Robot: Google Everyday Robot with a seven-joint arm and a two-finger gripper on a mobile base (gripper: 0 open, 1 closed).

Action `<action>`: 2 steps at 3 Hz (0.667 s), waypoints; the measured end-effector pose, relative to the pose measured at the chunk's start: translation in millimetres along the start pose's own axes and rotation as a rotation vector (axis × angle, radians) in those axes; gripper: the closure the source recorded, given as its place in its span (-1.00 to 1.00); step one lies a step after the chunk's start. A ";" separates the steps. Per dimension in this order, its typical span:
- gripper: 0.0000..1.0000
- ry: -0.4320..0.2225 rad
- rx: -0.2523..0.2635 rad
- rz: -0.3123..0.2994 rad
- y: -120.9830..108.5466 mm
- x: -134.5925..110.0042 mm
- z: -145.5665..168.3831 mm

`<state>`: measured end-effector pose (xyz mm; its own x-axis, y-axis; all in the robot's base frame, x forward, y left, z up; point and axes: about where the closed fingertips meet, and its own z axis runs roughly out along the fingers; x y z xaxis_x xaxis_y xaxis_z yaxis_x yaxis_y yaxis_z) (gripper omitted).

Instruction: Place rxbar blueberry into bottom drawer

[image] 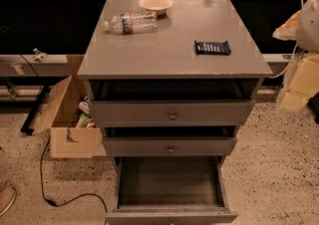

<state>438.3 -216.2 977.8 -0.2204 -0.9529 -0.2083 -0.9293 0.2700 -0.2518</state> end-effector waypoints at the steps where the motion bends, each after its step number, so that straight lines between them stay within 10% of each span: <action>1: -1.00 -0.003 0.003 0.000 -0.8 -0.4 -0.3; 2: -1.00 -0.079 -0.001 -0.004 -27.6 -5.2 17.8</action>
Offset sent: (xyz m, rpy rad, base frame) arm 0.0843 -0.0030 -0.0257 0.1953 -0.0368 0.0642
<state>470.4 -216.3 969.1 -0.1925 -0.9401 -0.2815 -0.9305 0.2659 -0.2517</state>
